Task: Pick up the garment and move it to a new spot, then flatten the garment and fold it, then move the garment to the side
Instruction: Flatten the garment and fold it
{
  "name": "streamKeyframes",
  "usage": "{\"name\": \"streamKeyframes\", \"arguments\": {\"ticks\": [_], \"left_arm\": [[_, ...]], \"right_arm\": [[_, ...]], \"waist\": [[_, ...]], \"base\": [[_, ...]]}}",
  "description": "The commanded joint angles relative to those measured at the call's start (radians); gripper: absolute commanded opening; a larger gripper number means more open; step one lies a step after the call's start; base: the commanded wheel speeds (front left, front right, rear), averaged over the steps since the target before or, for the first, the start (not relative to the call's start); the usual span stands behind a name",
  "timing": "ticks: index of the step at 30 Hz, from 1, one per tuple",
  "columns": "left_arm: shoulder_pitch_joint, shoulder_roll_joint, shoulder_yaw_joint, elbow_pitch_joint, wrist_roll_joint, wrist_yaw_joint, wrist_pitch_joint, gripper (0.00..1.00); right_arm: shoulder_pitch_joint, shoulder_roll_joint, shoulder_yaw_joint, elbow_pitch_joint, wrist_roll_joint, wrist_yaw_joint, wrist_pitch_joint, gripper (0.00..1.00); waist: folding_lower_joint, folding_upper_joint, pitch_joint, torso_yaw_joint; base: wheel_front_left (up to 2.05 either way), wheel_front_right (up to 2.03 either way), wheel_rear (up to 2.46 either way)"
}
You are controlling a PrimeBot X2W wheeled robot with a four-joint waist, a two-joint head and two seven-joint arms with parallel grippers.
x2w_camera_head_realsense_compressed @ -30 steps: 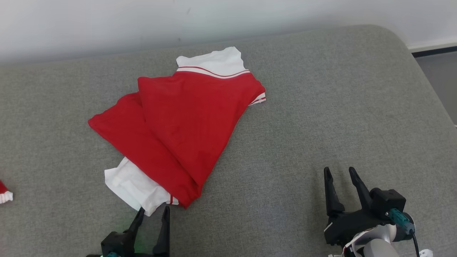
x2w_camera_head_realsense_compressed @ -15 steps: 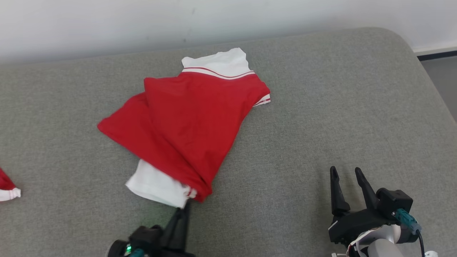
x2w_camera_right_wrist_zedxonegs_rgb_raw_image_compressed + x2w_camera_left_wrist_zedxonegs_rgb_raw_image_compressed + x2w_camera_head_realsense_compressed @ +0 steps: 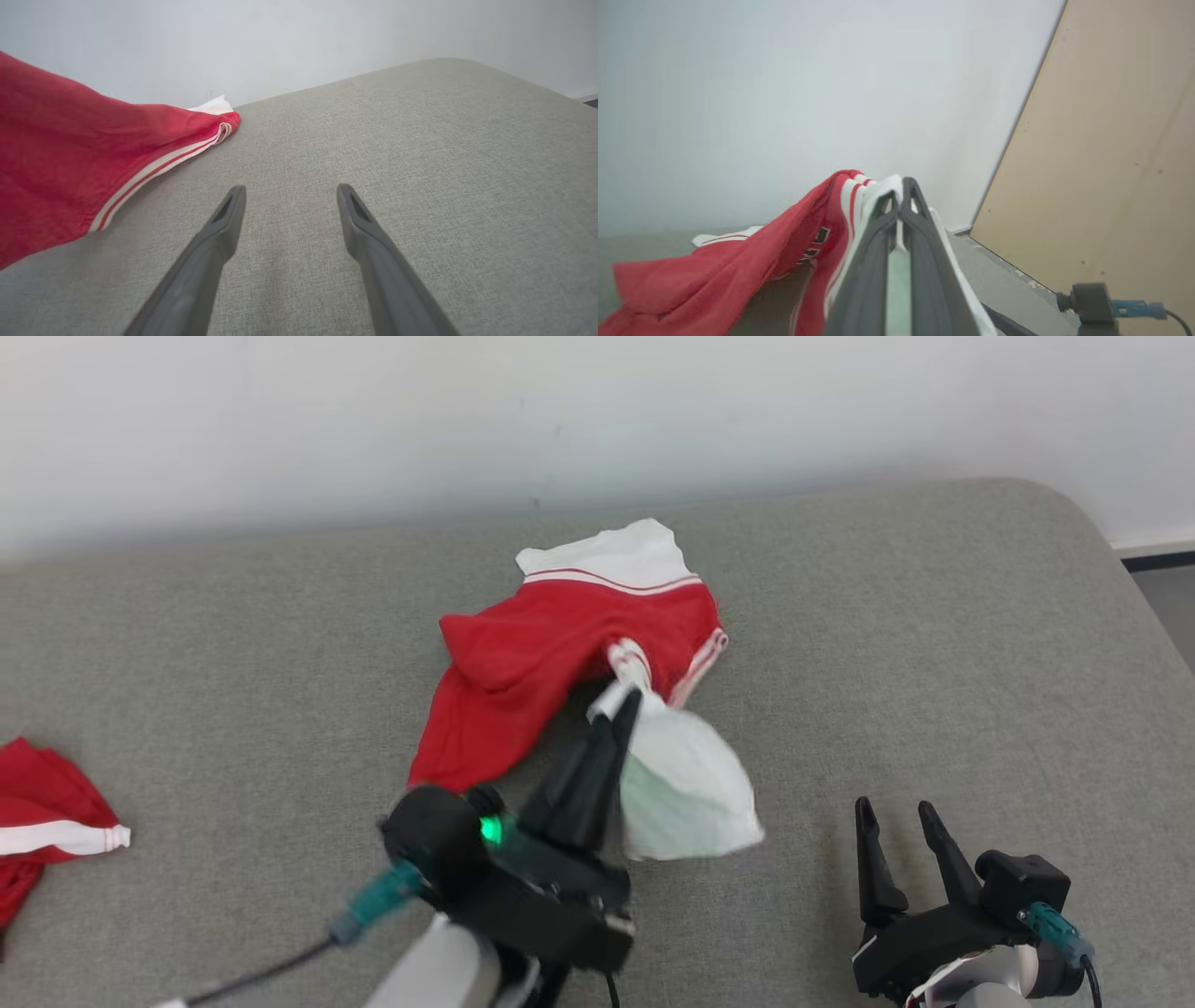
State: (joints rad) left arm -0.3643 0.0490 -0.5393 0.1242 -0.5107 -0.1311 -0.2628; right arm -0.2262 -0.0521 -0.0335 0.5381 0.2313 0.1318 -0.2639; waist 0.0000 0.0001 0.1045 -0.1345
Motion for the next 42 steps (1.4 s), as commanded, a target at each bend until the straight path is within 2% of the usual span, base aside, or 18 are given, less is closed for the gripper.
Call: {"name": "streamKeyframes", "arguments": {"ticks": [1,4,8,12,15,16,17,18,26,36,42], "left_arm": [[-0.034,0.002,0.022,-0.011,-0.042,0.001,-0.003,0.00],[-0.062,0.002,0.073,0.005,-0.089,0.001,-0.003,0.00],[-0.036,0.002,0.135,0.076,-0.075,0.001,-0.003,0.00],[-0.008,0.003,0.175,0.144,-0.052,0.001,-0.003,0.00],[0.023,0.002,0.210,0.213,0.007,0.001,-0.003,0.00],[0.027,0.002,0.215,0.228,0.042,0.001,-0.003,0.23],[0.038,0.001,0.226,0.245,0.046,0.001,-0.003,0.84],[0.057,0.002,0.238,0.269,0.042,0.001,-0.003,1.00],[0.170,0.002,0.346,0.329,0.096,0.022,-0.003,1.00],[0.332,0.001,0.445,0.199,0.185,0.040,-0.003,1.00],[0.391,0.001,0.451,0.147,0.210,0.045,-0.003,1.00]], "right_arm": [[0.008,0.002,0.003,0.004,0.005,-0.002,0.000,1.00],[0.009,0.002,0.011,0.008,0.015,-0.002,0.000,1.00],[0.000,0.002,0.019,0.005,0.027,-0.002,0.000,1.00],[0.001,0.002,0.017,0.002,0.033,-0.002,0.000,1.00],[0.004,0.002,0.011,0.006,0.027,-0.002,0.000,1.00],[0.004,0.002,0.011,0.007,0.025,-0.002,0.000,1.00],[0.004,0.002,0.011,0.008,0.024,-0.002,0.000,1.00],[0.004,0.002,0.011,0.010,0.023,-0.002,0.000,1.00],[0.017,0.002,0.017,0.019,0.017,-0.002,0.000,1.00],[0.062,0.002,0.061,0.009,0.040,-0.002,0.000,1.00],[0.070,0.002,0.114,0.008,0.049,-0.002,0.000,1.00]], "waist": [[0.0000,-0.0001,-0.019,0.017],[0.0000,-0.0001,-0.023,0.018],[0.0000,-0.0001,-0.017,0.013],[0.0000,-0.0001,-0.008,0.012],[0.0000,-0.0001,-0.004,0.015],[0.0000,-0.0001,-0.003,0.016],[0.0000,-0.0001,-0.002,0.016],[0.0000,-0.0001,-0.003,0.017],[0.0000,-0.0001,-0.045,0.029],[0.0000,-0.0001,-0.100,0.080],[0.0000,-0.0001,-0.104,0.131]], "base": [[0.00,0.00,0.00],[0.00,0.00,0.00],[0.00,0.00,0.00],[0.00,0.00,0.00],[0.00,0.00,0.00],[0.00,0.00,0.00],[0.00,0.00,0.00],[0.00,0.00,0.00],[0.00,0.00,0.00],[0.00,0.00,0.00],[0.00,0.00,0.00]]}}
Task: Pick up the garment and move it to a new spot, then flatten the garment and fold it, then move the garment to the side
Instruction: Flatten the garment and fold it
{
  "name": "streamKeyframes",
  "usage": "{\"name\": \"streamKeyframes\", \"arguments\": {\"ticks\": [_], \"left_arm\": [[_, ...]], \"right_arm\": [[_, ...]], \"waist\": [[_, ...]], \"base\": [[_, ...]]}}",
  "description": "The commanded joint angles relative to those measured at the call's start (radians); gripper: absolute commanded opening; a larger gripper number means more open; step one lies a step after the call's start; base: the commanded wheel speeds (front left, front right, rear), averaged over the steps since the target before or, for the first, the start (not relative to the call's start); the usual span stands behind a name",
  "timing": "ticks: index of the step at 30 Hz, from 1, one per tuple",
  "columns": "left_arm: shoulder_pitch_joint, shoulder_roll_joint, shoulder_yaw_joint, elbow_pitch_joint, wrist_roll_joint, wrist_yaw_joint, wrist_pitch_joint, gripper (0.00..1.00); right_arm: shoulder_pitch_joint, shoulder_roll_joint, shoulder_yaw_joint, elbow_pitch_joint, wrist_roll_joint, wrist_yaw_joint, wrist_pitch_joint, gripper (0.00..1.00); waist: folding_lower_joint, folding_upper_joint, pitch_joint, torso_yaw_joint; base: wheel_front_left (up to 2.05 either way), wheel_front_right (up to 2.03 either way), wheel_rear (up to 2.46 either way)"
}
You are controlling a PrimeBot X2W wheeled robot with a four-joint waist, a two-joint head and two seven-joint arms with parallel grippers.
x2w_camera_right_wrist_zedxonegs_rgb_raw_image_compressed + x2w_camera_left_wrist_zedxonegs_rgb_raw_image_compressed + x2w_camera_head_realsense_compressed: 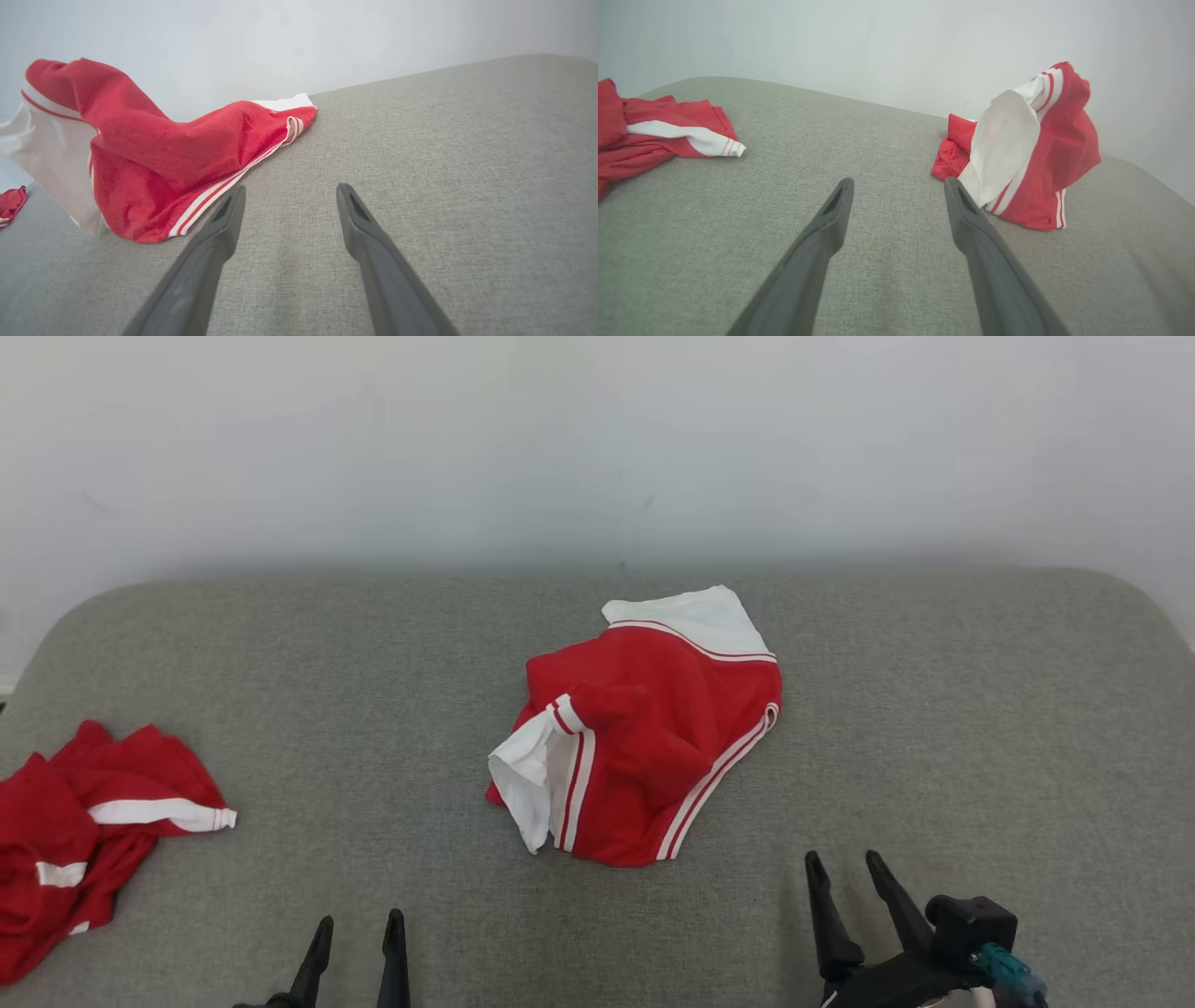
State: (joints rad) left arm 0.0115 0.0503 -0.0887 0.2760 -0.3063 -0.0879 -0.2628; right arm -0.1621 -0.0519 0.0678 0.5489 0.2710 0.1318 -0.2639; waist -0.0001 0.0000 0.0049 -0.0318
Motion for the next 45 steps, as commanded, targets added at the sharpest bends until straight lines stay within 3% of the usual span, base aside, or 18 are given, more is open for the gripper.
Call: {"name": "streamKeyframes", "arguments": {"ticks": [1,11,23,24,25,27,29,31,40,45], "left_arm": [[0.017,0.000,-0.001,-0.008,0.007,0.002,-0.003,1.00],[-0.013,0.000,-0.044,-0.016,-0.001,0.007,-0.003,1.00],[-0.044,0.000,-0.055,-0.019,-0.008,0.012,-0.003,1.00],[-0.049,0.000,-0.059,-0.019,-0.010,0.013,-0.003,1.00],[-0.054,0.000,-0.060,-0.020,-0.012,0.013,-0.003,1.00],[-0.061,0.000,-0.067,-0.019,-0.015,0.013,-0.003,1.00],[-0.062,0.000,-0.072,-0.019,-0.016,0.014,-0.003,1.00],[-0.067,0.000,-0.073,-0.021,-0.017,0.016,-0.003,1.00],[-0.047,0.000,-0.051,-0.019,-0.014,0.019,-0.003,1.00],[-0.051,0.000,-0.050,-0.022,-0.018,0.015,-0.003,1.00]], "right_arm": [[0.004,0.002,0.029,0.000,0.014,-0.002,0.000,1.00],[-0.105,0.001,0.153,0.089,0.070,-0.002,0.000,1.00],[-0.212,0.001,0.147,0.278,0.033,-0.002,0.000,1.00],[-0.220,0.002,0.154,0.289,0.040,-0.002,0.000,0.97],[-0.226,0.002,0.155,0.299,0.044,-0.002,0.000,0.73],[-0.233,0.002,0.149,0.318,0.036,-0.002,0.001,0.42],[-0.238,0.002,0.142,0.329,0.030,-0.002,0.001,0.30],[-0.244,0.002,0.137,0.336,0.024,-0.002,0.001,0.00],[-0.206,-0.002,0.013,0.245,-0.021,-0.002,0.000,0.00],[-0.140,-0.049,-0.071,0.129,-0.040,-0.002,0.000,0.00]], "waist": [[0.0001,0.0000,-0.003,0.037],[0.0001,0.0000,0.071,0.150],[0.0001,0.0000,0.127,0.218],[0.0001,0.0000,0.132,0.221],[0.0001,0.0000,0.135,0.222],[0.0001,0.0000,0.142,0.226],[0.0001,0.0000,0.146,0.228],[0.0001,0.0000,0.150,0.228],[0.0001,0.0000,0.141,0.176],[0.0001,0.0000,0.142,0.126]], "base": [[0.00,0.00,0.00],[0.00,0.00,0.00],[0.00,0.00,0.00],[0.00,0.00,0.00],[0.00,0.00,0.00],[0.00,0.00,0.00],[0.00,0.00,0.00],[0.00,0.00,0.00],[0.00,0.00,0.00],[0.00,0.00,0.00]]}}
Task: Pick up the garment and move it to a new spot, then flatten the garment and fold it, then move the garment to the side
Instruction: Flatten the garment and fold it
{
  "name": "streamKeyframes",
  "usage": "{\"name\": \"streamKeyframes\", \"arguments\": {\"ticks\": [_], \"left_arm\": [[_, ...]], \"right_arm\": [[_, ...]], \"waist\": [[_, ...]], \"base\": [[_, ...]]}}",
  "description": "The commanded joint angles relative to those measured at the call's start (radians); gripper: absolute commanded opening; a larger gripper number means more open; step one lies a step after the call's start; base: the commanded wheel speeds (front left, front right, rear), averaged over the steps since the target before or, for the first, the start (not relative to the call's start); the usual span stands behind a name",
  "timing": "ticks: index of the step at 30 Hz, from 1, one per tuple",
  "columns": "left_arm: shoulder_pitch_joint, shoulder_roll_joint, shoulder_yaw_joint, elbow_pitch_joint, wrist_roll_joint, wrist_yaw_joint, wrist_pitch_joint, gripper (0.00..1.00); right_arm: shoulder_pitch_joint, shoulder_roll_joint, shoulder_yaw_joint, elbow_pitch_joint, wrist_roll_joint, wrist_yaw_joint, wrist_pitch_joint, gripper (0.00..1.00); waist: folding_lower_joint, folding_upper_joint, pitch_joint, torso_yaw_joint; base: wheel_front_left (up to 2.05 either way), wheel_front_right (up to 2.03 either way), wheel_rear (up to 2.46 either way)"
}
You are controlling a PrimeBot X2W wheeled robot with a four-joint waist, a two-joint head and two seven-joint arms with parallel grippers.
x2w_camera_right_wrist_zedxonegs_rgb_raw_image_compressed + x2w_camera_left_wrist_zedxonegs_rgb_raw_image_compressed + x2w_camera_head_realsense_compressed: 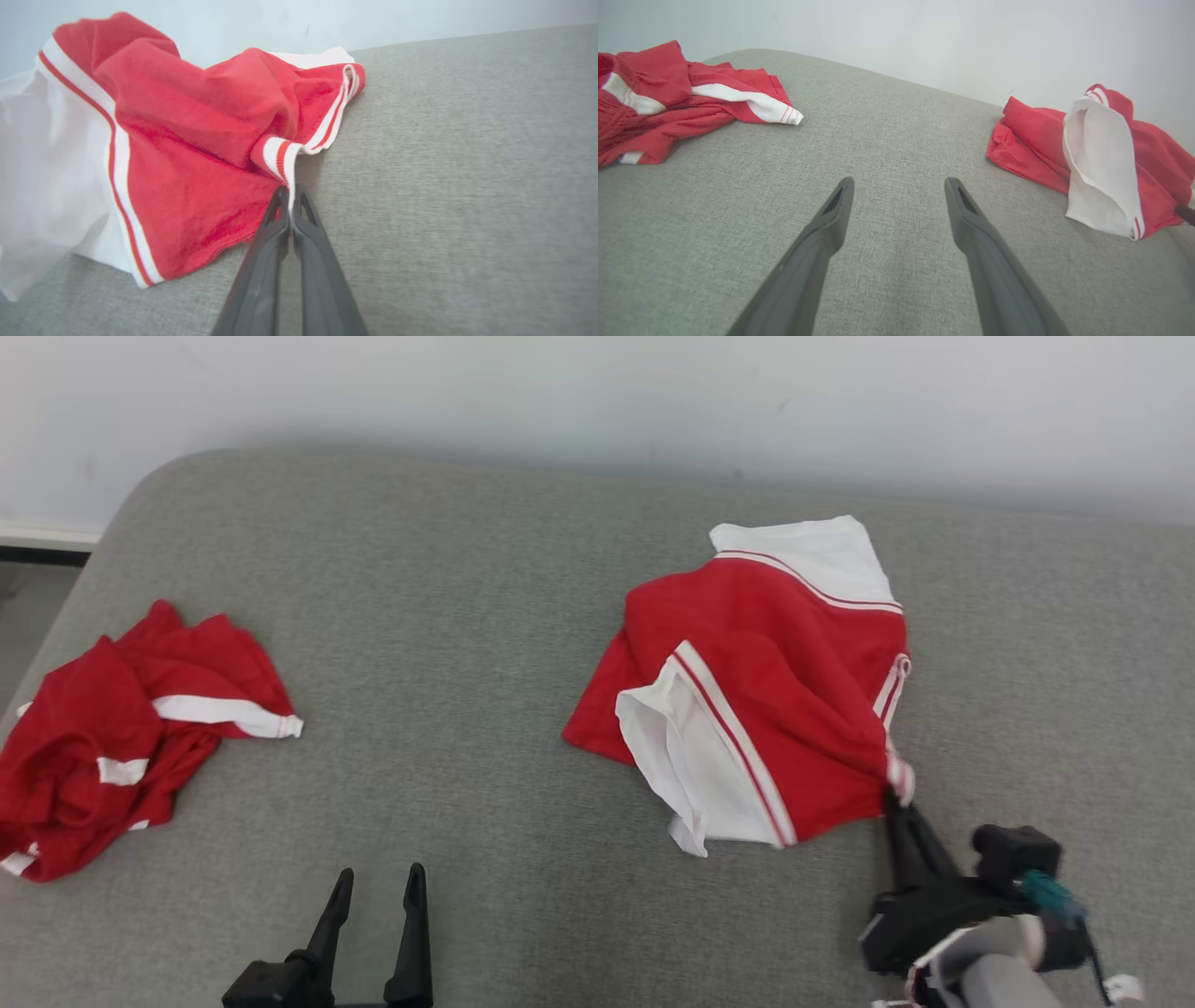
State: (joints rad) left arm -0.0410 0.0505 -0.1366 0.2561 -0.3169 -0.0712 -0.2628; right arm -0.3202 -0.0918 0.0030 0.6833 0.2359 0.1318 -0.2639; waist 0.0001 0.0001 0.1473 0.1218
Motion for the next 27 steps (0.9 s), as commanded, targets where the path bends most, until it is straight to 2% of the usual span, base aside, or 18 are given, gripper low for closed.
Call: {"name": "streamKeyframes", "arguments": {"ticks": [1,7,13,15,19,27], "left_arm": [[-0.002,0.000,-0.004,-0.001,-0.007,-0.004,-0.003,1.00],[-0.009,0.000,-0.007,0.005,0.000,-0.006,-0.003,1.00],[-0.012,0.000,-0.008,0.011,0.003,-0.006,-0.003,1.00],[-0.011,0.000,-0.010,0.015,0.006,-0.008,-0.003,1.00],[-0.006,0.000,-0.011,0.019,0.006,-0.010,-0.003,1.00],[-0.045,0.000,-0.033,0.027,0.013,-0.019,-0.003,1.00]], "right_arm": [[0.030,-0.021,-0.023,-0.023,-0.008,-0.002,0.000,0.00],[0.068,-0.086,-0.114,-0.084,-0.034,-0.002,0.000,0.00],[0.080,-0.143,-0.175,-0.040,-0.080,-0.002,0.000,0.01],[0.063,-0.161,-0.207,-0.009,-0.111,-0.002,0.000,1.00],[0.037,-0.123,-0.263,-0.047,-0.156,-0.002,0.000,1.00],[0.052,-0.036,-0.225,-0.185,-0.163,-0.002,0.000,1.00]], "waist": [[-0.0001,-0.0001,0.000,-0.038],[-0.0001,-0.0001,-0.006,-0.087],[-0.0001,-0.0001,-0.016,-0.106],[-0.0001,-0.0001,-0.018,-0.112],[-0.0001,-0.0001,-0.021,-0.125],[-0.0001,-0.0001,0.008,-0.172]], "base": [[0.00,0.00,0.00],[0.00,0.00,0.00],[0.00,0.00,0.00],[0.00,0.00,0.00],[0.00,0.00,0.00],[0.00,0.00,0.00]]}}
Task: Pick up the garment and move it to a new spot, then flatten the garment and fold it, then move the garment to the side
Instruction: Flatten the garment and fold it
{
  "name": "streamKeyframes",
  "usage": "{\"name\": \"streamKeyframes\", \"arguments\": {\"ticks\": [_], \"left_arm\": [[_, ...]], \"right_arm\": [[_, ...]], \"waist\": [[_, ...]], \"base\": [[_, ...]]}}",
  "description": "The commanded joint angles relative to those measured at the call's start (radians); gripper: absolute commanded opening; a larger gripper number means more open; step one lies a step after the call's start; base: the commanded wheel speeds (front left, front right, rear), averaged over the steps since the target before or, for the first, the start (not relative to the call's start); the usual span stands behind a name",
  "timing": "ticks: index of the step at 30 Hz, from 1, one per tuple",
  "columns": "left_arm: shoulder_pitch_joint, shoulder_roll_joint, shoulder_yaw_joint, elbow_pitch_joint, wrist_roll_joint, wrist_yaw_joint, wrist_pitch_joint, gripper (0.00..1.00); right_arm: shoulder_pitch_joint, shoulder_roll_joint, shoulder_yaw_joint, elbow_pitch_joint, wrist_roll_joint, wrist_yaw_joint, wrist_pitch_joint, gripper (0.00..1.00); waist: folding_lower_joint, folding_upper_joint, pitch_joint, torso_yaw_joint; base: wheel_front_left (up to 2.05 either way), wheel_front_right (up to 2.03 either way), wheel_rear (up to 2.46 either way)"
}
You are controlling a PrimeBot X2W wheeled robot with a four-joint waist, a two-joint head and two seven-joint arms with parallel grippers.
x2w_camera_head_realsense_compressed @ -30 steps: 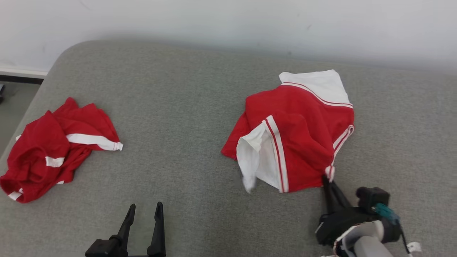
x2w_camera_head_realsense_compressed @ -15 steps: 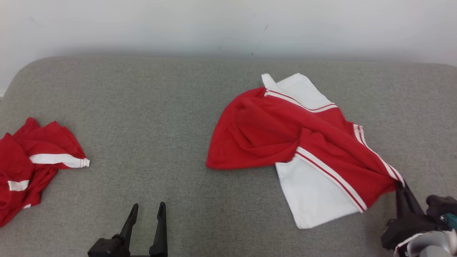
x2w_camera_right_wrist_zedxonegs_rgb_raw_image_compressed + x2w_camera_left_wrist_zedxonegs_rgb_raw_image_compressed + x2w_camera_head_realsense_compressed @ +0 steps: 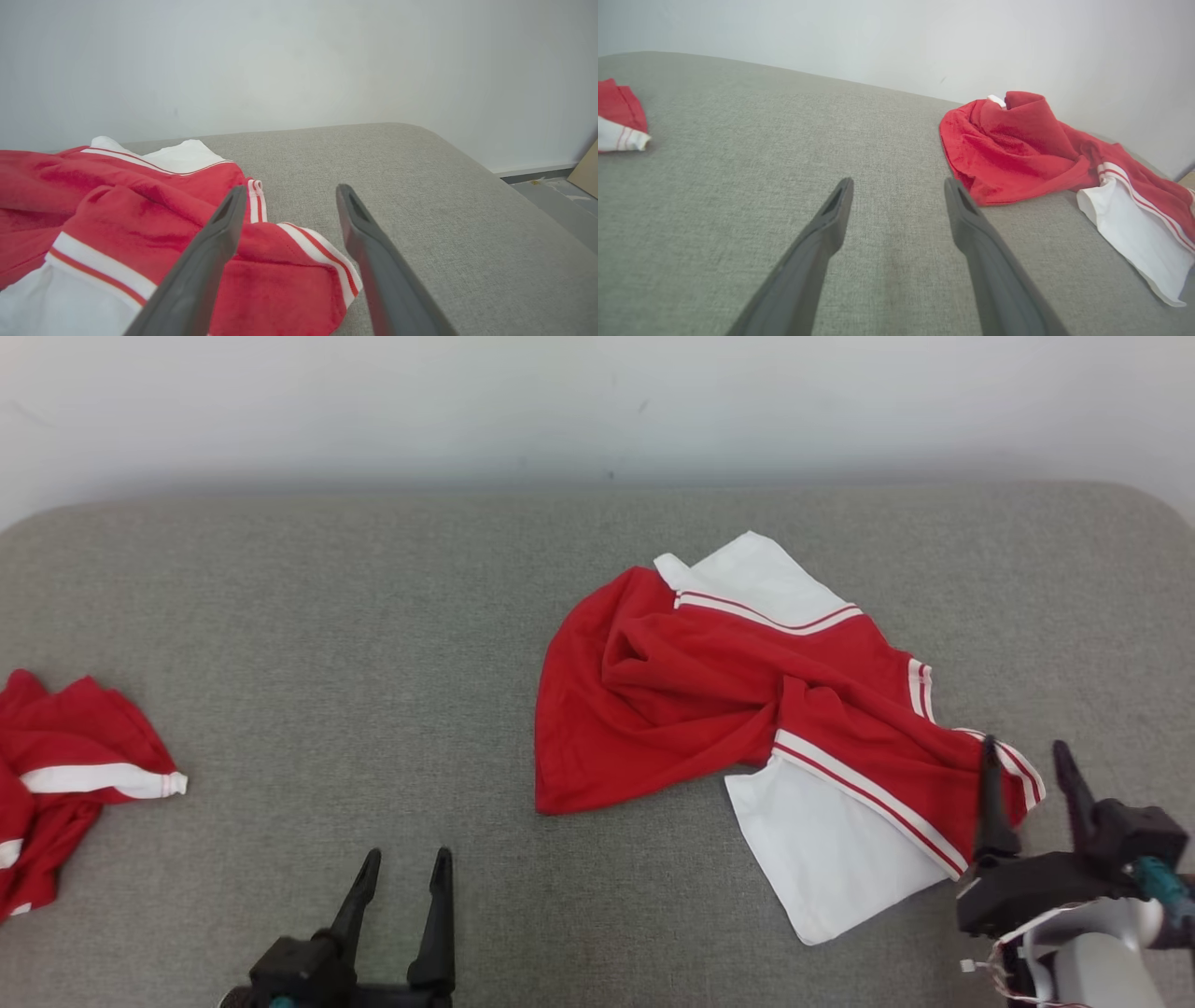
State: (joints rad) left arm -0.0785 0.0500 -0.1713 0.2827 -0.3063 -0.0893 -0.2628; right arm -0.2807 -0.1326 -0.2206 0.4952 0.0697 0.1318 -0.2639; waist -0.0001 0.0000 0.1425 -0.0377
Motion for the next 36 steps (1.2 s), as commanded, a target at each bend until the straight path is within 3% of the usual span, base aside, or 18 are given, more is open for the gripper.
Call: {"name": "streamKeyframes", "arguments": {"ticks": [1,12,22,23,24,25,26,27,36], "left_arm": [[-0.016,0.001,-0.005,0.006,0.003,-0.004,-0.003,1.00],[-0.196,0.002,-0.117,0.150,-0.027,-0.035,-0.003,1.00],[-0.268,0.001,-0.090,0.249,-0.054,-0.044,-0.002,0.99],[-0.268,0.001,-0.085,0.254,-0.057,-0.044,-0.002,0.75],[-0.270,0.001,-0.082,0.257,-0.053,-0.044,-0.002,0.63],[-0.269,0.001,-0.081,0.264,-0.052,-0.044,-0.002,0.42],[-0.266,0.001,-0.080,0.268,-0.055,-0.045,-0.002,0.13],[-0.266,0.001,-0.080,0.271,-0.052,-0.045,0.000,0.00],[-0.233,0.007,-0.051,0.280,-0.044,-0.040,0.000,0.00]], "right_arm": [[0.013,0.011,0.012,-0.007,0.004,-0.002,0.000,1.00],[-0.017,0.025,0.090,-0.051,0.028,-0.002,0.000,1.00],[-0.024,0.026,0.091,-0.073,0.031,-0.002,0.000,1.00],[-0.023,0.025,0.090,-0.075,0.031,-0.002,0.000,1.00],[-0.021,0.024,0.087,-0.077,0.031,-0.002,0.000,1.00],[-0.019,0.024,0.086,-0.079,0.031,-0.002,0.000,1.00],[-0.018,0.024,0.084,-0.079,0.030,-0.002,0.000,1.00],[-0.018,0.024,0.082,-0.078,0.030,-0.002,0.000,1.00],[-0.018,0.026,0.060,-0.061,0.031,-0.002,0.000,1.00]], "waist": [[0.0001,0.0000,0.021,-0.020],[0.0001,0.0000,0.125,-0.104],[0.0001,0.0000,0.169,-0.152],[0.0001,0.0000,0.171,-0.153],[0.0001,0.0000,0.173,-0.153],[0.0001,0.0000,0.174,-0.152],[0.0001,0.0000,0.175,-0.151],[0.0001,0.0000,0.175,-0.150],[0.0001,0.0000,0.154,-0.111]], "base": [[0.00,0.00,0.00],[0.00,0.00,0.00],[0.00,0.00,0.00],[0.00,0.00,0.00],[0.00,0.00,0.00],[0.00,0.00,0.00],[0.00,0.00,0.00],[0.00,0.00,0.00],[0.00,0.00,0.00]]}}
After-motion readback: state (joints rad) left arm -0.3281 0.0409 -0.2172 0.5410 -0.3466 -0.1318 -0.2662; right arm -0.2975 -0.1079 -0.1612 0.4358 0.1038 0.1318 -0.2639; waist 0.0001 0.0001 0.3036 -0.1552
